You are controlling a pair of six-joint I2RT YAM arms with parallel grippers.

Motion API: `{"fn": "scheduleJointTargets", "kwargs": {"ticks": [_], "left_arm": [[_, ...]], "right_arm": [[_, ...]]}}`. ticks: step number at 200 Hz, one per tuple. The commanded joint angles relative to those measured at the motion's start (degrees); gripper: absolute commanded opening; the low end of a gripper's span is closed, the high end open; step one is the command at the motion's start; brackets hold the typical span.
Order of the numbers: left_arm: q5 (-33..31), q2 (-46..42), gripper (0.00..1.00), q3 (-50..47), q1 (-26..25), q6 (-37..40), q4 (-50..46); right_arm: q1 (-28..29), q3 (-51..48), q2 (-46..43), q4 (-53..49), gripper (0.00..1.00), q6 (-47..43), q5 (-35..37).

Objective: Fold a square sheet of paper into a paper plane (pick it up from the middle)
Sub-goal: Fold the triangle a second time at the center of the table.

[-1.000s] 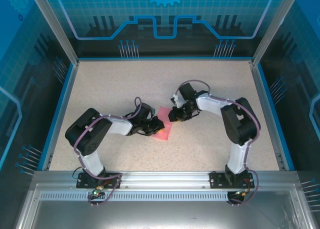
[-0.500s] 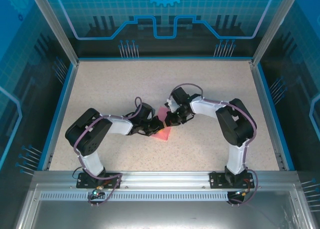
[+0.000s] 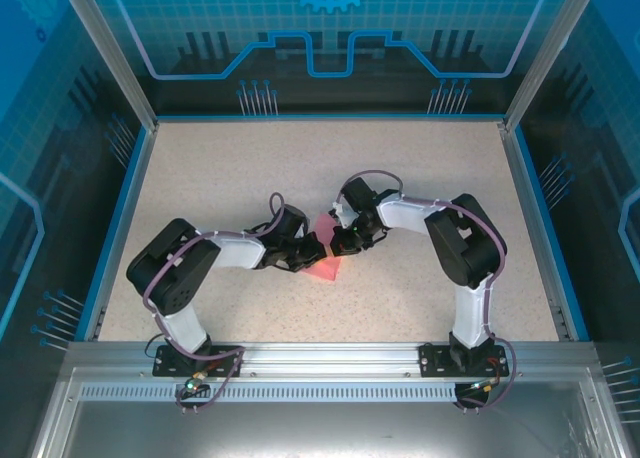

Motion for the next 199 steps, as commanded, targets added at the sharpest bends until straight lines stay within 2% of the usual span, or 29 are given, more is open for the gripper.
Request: {"fn": "scheduleJointTargets", "kwargs": {"ticks": [1, 29, 113, 142, 199], "left_arm": [[-3.67, -1.18, 0.08, 4.01, -0.17, 5.42, -8.39], [-3.08, 2.38, 0.08, 5.15, 0.99, 6.58, -8.06], [-4.51, 4.1, 0.08, 2.43, 5.82, 8.14, -6.05], [-9.79, 3.61, 0.06, 5.17, 6.95, 10.61, -11.54], [-9.7, 2.82, 0.06, 8.43, 10.22, 13.3, -13.77]], "right_arm": [[-0.08, -1.36, 4.1, -4.77, 0.02, -2.78, 5.97], [-0.22, -1.65, 4.75, -4.98, 0.02, -3.38, 6.8], [-0.99, -2.4, 4.84, -5.8, 0.01, -4.3, 8.57], [-1.1, -2.52, 4.66, -6.36, 0.01, -4.65, 10.19], [-1.08, -1.55, 4.79, -6.75, 0.02, -4.76, 10.16]]}}
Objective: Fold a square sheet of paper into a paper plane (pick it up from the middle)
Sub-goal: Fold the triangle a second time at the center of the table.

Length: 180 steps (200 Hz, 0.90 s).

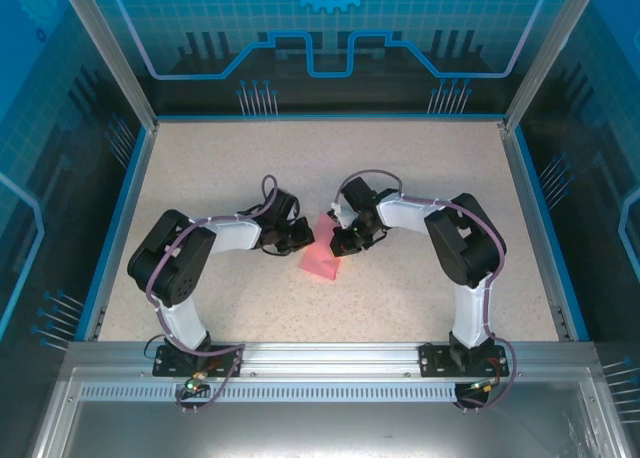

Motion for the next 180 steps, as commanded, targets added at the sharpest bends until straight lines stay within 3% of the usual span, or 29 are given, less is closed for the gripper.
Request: {"fn": "scheduleJointTargets", "kwargs": {"ticks": [1, 45, 89, 180], "left_arm": [[-6.04, -0.2, 0.06, 1.21, 2.45, 3.05, -4.46], [6.19, -5.57, 0.06, -2.59, -0.02, 0.86, 5.87], [7.42, -3.16, 0.03, -2.98, -3.42, -0.52, 6.55], [5.38, 2.8, 0.0, -4.75, -3.82, -2.37, 5.17]], "right_arm": [[-0.85, -1.82, 4.5, -6.14, 0.02, -1.25, 9.98], [-0.78, -1.08, 4.08, -6.07, 0.02, -1.12, 8.52], [-0.79, -1.03, 4.34, -5.72, 0.03, -0.87, 7.61], [-0.5, 3.59, -0.28, -5.78, 0.07, -0.08, -0.18]]}}
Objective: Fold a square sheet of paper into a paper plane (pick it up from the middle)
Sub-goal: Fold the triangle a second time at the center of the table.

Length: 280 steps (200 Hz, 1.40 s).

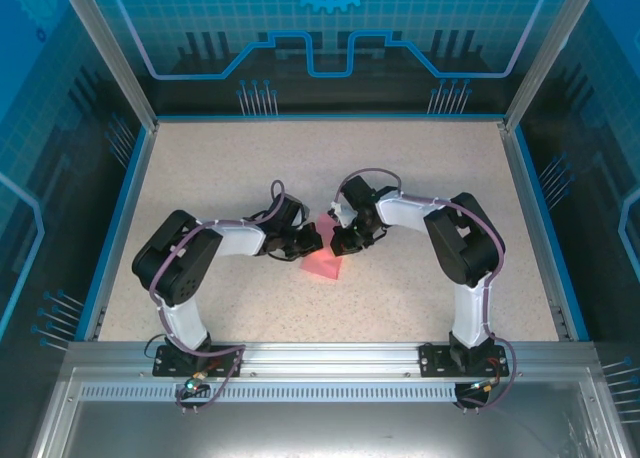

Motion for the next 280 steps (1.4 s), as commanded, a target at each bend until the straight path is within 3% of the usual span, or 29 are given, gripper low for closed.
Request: {"fn": "scheduleJointTargets", "kwargs": {"ticks": [1, 47, 107, 280], "left_arm": [[-0.95, 1.79, 0.0, -2.19, -0.27, -1.28, -1.68], [-1.95, 1.35, 0.0, -4.98, -0.41, -2.62, -0.46], [-3.71, 1.49, 0.0, -5.37, -0.73, -3.85, -0.77], [-6.66, 1.65, 0.0, -5.56, -0.77, -6.07, -2.7]], "right_arm": [[-0.44, 1.75, -0.69, -3.02, 0.07, -0.07, -0.48], [2.13, 0.9, -7.05, -1.87, 0.08, 3.34, -3.76], [8.24, -3.17, -7.7, -1.38, 0.08, 8.81, 1.27], [8.64, -3.3, -3.19, -3.64, 0.07, 7.49, 4.8]]}}
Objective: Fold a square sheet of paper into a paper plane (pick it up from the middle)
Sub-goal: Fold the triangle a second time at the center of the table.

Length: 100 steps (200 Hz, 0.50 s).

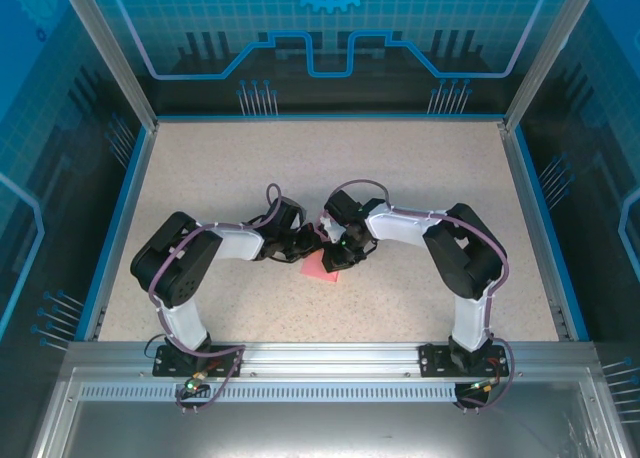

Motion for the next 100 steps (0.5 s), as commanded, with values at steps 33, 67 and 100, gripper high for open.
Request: {"fn": "scheduleJointTargets", "kwargs": {"ticks": [33, 67, 100], "left_arm": [[-5.59, 2.36, 0.0, -2.48, -0.45, -0.92, -8.01], [-6.26, 2.42, 0.0, -2.43, -0.49, -0.94, -8.82], [-6.72, 2.82, 0.0, -2.42, -0.51, -1.12, -9.47]], "right_arm": [[0.32, -0.9, 1.16, -2.29, 0.07, -0.85, 0.62], [0.17, -2.45, 1.3, -1.76, 0.07, -0.77, 0.38], [0.05, -5.28, 0.46, -1.05, 0.07, -0.97, 0.52]]}}
